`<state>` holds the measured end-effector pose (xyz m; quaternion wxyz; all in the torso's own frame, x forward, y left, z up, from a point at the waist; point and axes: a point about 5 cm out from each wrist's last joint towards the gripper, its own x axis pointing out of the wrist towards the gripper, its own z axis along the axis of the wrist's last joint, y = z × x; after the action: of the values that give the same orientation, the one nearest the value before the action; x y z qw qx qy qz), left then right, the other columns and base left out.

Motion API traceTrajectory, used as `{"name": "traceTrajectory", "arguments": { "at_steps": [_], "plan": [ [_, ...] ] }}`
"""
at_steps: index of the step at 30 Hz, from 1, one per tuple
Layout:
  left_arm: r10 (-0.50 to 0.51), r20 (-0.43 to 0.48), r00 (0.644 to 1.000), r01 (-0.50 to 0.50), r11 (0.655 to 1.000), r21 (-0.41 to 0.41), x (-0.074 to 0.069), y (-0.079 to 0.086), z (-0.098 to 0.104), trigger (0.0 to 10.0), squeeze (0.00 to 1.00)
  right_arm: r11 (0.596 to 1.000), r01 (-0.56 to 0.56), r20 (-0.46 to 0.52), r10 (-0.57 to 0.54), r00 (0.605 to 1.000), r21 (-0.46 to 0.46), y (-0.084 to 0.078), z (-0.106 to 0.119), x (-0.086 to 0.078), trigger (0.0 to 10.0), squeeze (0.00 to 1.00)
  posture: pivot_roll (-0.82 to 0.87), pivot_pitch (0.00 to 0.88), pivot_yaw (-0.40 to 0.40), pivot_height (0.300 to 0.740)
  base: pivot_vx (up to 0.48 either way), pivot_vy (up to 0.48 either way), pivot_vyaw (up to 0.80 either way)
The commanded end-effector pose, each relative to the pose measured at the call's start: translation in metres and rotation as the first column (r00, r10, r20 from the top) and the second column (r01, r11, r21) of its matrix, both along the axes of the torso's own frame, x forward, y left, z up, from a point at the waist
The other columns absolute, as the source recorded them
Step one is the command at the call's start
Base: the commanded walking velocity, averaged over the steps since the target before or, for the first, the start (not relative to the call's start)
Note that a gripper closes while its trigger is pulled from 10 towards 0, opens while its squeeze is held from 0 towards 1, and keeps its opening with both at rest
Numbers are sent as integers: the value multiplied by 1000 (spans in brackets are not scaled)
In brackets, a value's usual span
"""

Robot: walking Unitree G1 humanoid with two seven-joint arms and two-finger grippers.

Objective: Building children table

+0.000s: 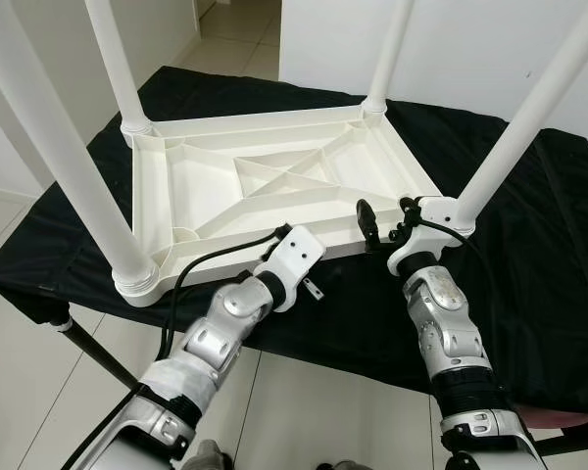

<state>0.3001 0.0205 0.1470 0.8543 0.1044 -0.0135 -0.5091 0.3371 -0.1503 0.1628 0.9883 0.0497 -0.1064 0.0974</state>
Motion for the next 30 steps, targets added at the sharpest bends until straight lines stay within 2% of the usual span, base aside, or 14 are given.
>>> {"name": "traceTrajectory", "arguments": {
  "at_steps": [1,5,11,13,15,16,18,21,23,24,26,27,28,30],
  "plan": [
    [0,5,1000,0,999,-44,0,0,8,10000,0,1000,-10,5,10,1000,-3,2,0,1,10000,0,3,14,-29,740,0,0,0],
    [7,3,1000,-6,997,-76,-2,-1,13,10000,0,1000,-15,7,15,1000,-5,2,0,2,10000,0,4,17,-38,740,0,0,0],
    [130,29,991,-125,983,-131,5,8,24,10000,0,1000,-25,8,25,1000,-11,4,0,3,10000,0,5,14,-55,740,0,0,0],
    [130,29,991,-125,983,-131,5,8,24,10000,0,1000,-25,8,25,1000,-11,4,0,3,10000,0,5,14,-55,740,0,0,0],
    [230,43,972,-219,959,-178,7,23,35,10000,0,1000,-20,-12,20,1000,-12,7,-3,4,10000,0,13,1,-69,740,0,0,0],
    [230,43,972,-219,959,-178,7,23,35,10000,0,1000,-20,-12,20,1000,-12,7,-3,4,10000,0,13,1,-69,740,0,0,0],
    [260,54,964,-246,950,-190,1,38,40,10000,0,1000,-4,-45,3,999,-31,11,-8,6,10000,0,16,0,-71,740,0,0,0],
    [260,54,964,-246,950,-190,1,38,40,10000,0,1000,-4,-45,3,999,-31,11,-8,6,10000,0,16,0,-71,740,0,0,0],
    [258,65,964,-244,955,-172,-14,50,38,10000,0,998,35,-70,-39,997,-59,10,-12,10,10000,0,35,0,-86,740,0,0,0],
    [258,65,964,-244,955,-172,-14,50,38,10000,0,998,35,-70,-39,997,-59,10,-12,10,10000,0,35,0,-86,740,0,0,0],
    [284,75,956,-272,952,-141,-33,61,29,10000,0,995,26,-73,-34,997,-97,9,-13,14,10000,0,57,0,-108,740,0,0,0],
    [284,75,956,-272,952,-141,-33,61,29,10000,0,995,26,-73,-34,997,-97,9,-13,14,10000,0,57,0,-108,740,0,0,0],
    [304,80,949,-291,947,-136,-40,66,26,10000,0,994,16,-72,-24,997,-105,9,-13,15,10000,0,57,0,-108,740,0,0,0],
    [304,80,949,-291,947,-136,-40,66,26,10000,0,994,16,-72,-24,997,-105,9,-13,15,10000,0,57,0,-108,740,0,0,0]
  ]
}}
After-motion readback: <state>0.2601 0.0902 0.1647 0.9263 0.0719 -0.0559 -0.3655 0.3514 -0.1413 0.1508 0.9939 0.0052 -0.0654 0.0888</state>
